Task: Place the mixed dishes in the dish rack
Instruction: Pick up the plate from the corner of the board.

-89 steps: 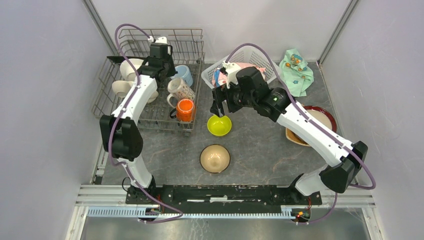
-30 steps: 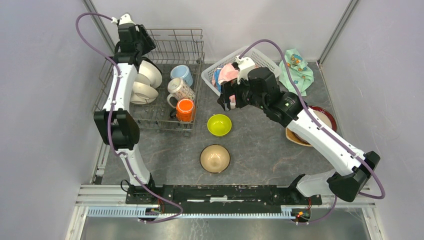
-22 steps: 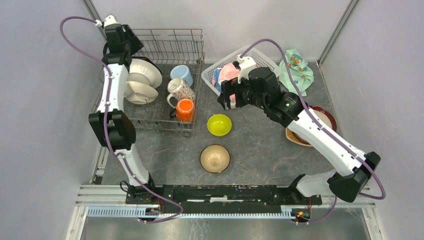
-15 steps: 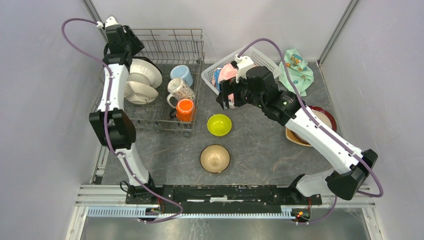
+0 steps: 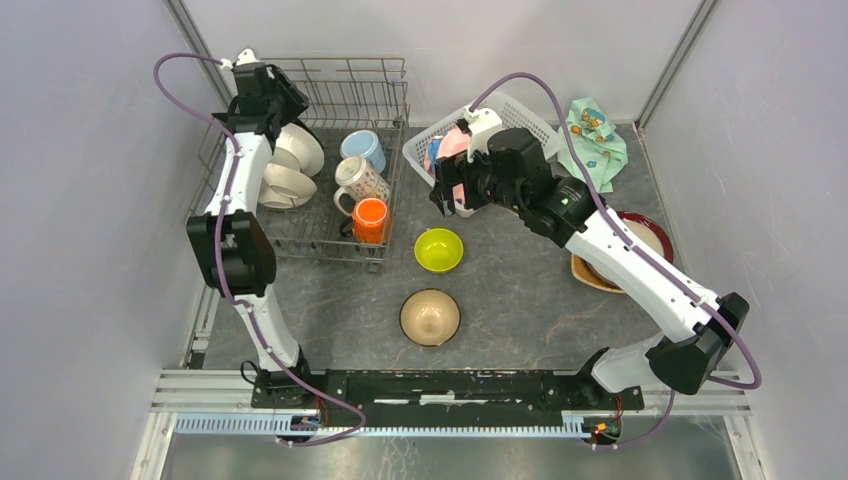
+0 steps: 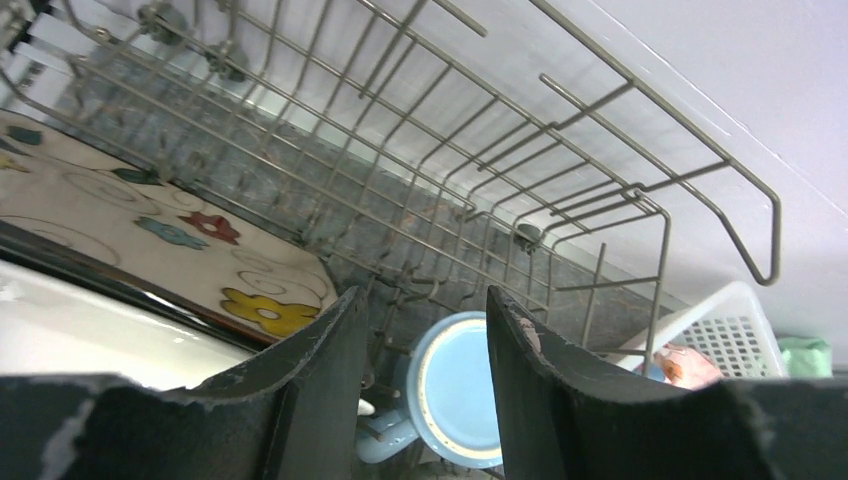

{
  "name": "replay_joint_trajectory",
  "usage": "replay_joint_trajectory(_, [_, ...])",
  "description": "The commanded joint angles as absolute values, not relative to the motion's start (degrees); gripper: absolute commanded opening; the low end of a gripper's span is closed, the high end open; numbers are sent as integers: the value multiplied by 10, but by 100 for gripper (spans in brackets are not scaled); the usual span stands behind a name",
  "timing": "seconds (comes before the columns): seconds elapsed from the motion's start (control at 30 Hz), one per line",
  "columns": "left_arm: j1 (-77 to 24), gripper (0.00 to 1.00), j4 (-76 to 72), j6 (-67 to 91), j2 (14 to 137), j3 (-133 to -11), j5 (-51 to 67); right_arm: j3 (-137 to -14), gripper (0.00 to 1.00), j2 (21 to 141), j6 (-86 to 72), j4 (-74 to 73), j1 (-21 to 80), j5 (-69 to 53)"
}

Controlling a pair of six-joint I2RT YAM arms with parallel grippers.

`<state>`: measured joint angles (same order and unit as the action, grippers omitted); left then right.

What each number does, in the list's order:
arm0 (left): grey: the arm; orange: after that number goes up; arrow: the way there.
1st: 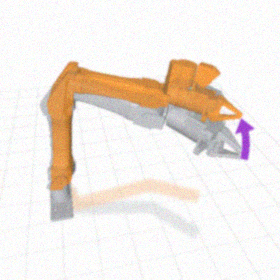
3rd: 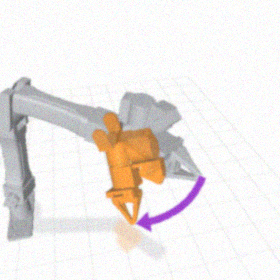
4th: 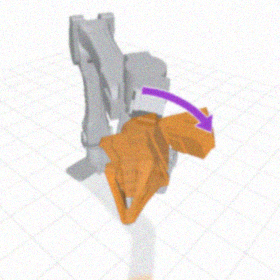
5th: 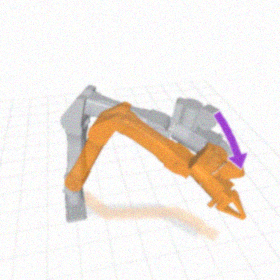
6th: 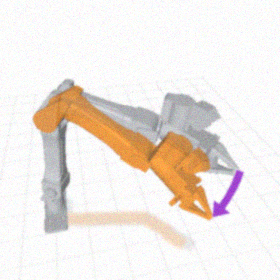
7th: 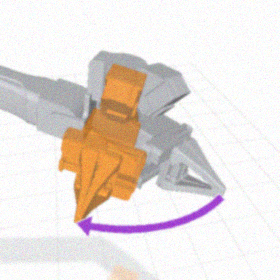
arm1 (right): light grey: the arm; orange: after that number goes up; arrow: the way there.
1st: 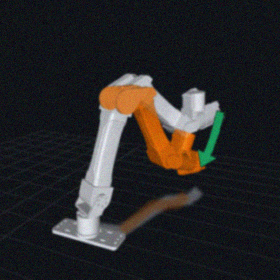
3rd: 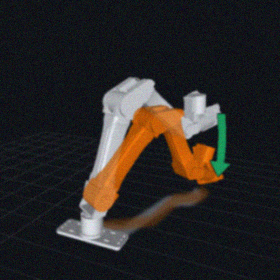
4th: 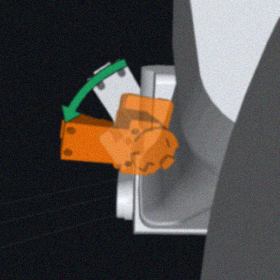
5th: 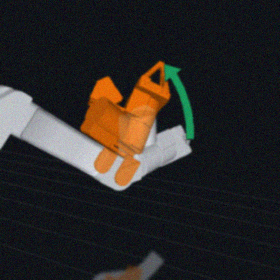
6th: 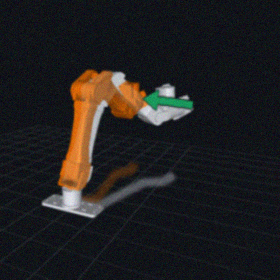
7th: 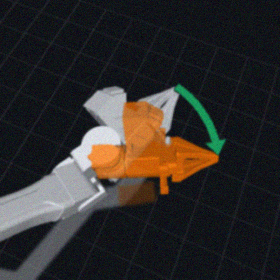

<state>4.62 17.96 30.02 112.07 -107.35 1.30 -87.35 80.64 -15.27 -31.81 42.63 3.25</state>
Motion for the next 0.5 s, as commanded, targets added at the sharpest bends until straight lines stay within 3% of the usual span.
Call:
replay_joint_trajectory(0.0, [41, 54, 199, 332, 1119, -1056, 43, -893, 98, 798, -149, -306, 423, 32])
replay_joint_trajectory(0.27, [38, 61, 226, 335, 1118, -1137, 74, -858, 98, 774, -171, -305, 423, 84])
replay_joint_trajectory(0.4, [32, 84, 255, 334, 1090, -1142, 84, -809, 98, 756, -201, -295, 420, 115])
replay_joint_trajectory(0.43, [29, 98, 255, 333, 1075, -1128, 85, -796, 98, 753, -200, -288, 419, 109])
replay_joint_trajectory(0.47, [26, 100, 257, 328, 1060, -1110, 85, -783, 98, 749, -201, -282, 419, 108])
